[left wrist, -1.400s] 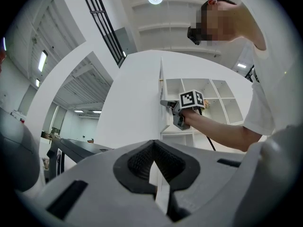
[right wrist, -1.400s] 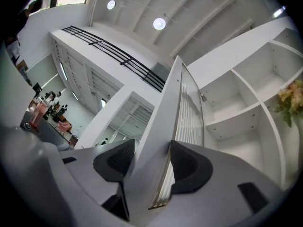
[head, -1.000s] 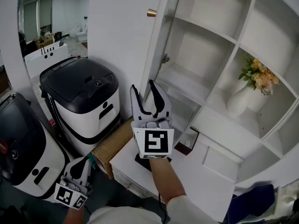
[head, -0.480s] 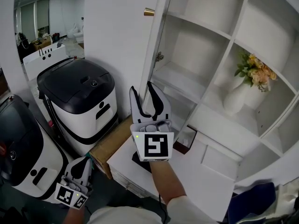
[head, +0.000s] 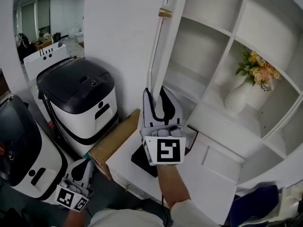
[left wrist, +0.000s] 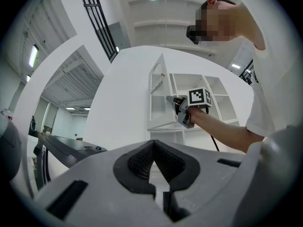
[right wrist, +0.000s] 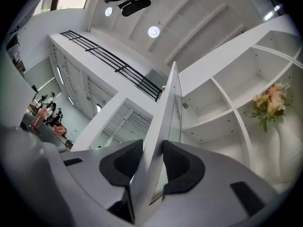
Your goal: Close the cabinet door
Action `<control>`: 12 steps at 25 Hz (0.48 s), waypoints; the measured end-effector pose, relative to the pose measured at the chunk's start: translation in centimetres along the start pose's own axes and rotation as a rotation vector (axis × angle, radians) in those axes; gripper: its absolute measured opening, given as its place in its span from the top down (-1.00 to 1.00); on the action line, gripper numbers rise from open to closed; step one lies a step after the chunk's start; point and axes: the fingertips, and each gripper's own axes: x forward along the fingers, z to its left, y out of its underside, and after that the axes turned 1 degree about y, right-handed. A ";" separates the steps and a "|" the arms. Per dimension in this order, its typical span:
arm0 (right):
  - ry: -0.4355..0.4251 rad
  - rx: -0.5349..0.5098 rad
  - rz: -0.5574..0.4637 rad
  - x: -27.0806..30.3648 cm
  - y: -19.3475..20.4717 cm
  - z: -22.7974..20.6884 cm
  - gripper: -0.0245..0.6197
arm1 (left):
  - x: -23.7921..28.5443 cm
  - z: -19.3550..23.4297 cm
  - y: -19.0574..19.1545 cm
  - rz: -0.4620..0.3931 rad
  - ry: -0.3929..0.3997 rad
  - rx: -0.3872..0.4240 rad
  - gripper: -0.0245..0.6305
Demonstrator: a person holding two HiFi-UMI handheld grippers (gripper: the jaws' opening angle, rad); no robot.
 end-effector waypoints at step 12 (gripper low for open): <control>0.102 -0.054 0.038 -2.1 1.3 -7.1 0.67 | 1.9 -3.2 0.9 0.010 0.053 -0.006 0.91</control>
